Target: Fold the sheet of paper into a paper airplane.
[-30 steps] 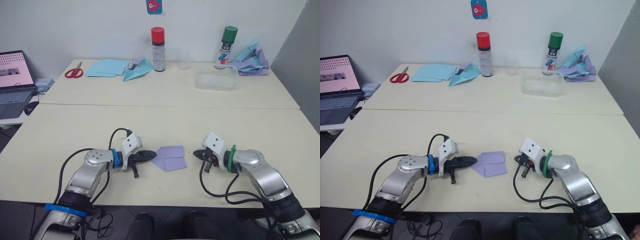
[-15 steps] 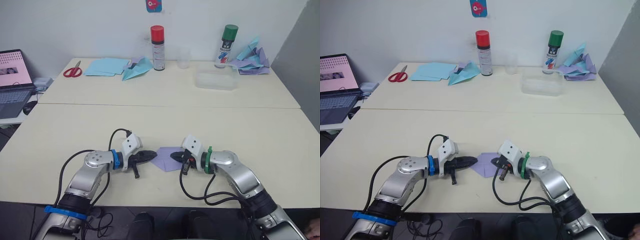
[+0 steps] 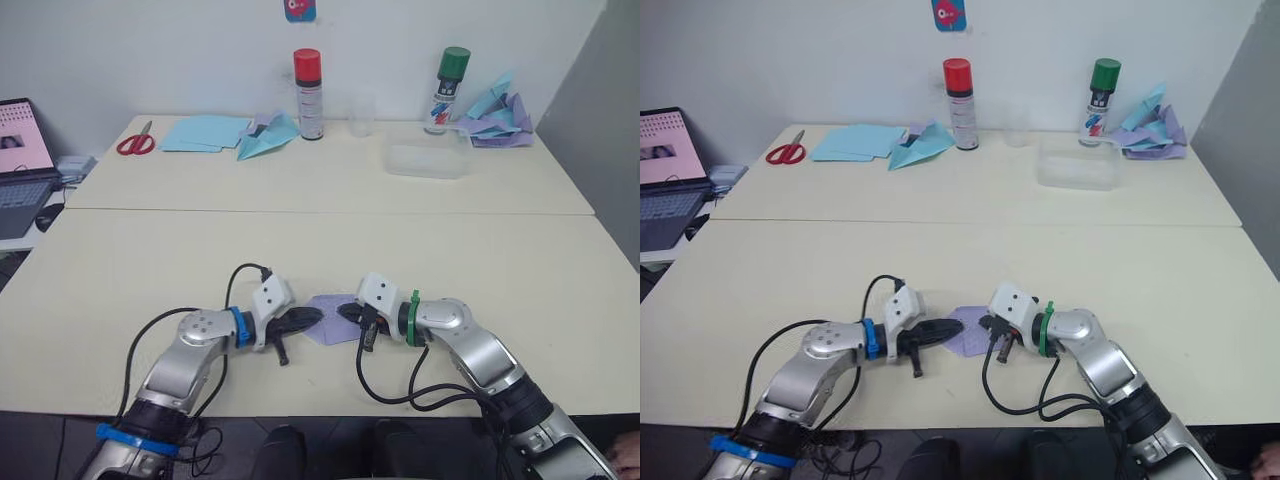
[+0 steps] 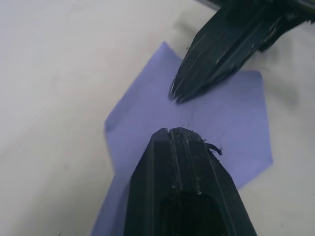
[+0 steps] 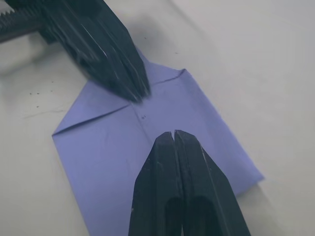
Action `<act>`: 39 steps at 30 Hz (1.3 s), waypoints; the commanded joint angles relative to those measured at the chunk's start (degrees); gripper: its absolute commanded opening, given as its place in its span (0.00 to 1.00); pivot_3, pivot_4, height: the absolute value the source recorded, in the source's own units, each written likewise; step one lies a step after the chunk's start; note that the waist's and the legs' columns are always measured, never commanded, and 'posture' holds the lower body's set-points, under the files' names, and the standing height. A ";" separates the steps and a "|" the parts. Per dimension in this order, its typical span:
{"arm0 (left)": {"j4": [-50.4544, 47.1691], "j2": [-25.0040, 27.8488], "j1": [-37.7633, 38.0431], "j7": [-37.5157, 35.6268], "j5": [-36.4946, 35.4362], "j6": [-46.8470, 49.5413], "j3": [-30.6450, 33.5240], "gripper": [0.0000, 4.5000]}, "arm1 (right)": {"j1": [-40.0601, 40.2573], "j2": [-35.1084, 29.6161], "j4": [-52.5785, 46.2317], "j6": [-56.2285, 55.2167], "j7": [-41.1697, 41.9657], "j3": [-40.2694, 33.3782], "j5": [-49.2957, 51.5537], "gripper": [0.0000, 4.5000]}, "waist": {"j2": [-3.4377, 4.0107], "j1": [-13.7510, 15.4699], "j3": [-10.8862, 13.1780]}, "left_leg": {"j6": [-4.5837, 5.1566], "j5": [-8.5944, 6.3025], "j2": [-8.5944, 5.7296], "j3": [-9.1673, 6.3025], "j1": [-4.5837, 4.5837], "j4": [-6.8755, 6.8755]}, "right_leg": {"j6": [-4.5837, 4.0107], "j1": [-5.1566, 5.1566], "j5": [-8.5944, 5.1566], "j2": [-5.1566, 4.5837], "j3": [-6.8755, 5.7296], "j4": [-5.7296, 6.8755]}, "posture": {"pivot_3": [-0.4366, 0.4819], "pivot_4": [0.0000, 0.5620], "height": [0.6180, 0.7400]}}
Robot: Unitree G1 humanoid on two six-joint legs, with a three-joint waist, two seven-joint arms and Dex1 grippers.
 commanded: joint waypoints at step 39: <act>-22.17 12.06 11.57 -5.87 -12.94 4.45 16.67 1.00 | -5.89 1.96 4.51 5.52 11.79 -9.66 17.67 0.01 | -0.46 0.08 0.71 | -0.09 -0.02 0.03 0.00 -0.82 -0.15 | 0.20 -0.94 -0.13 0.08 -0.07 0.25 | 0.48 0.27 1.00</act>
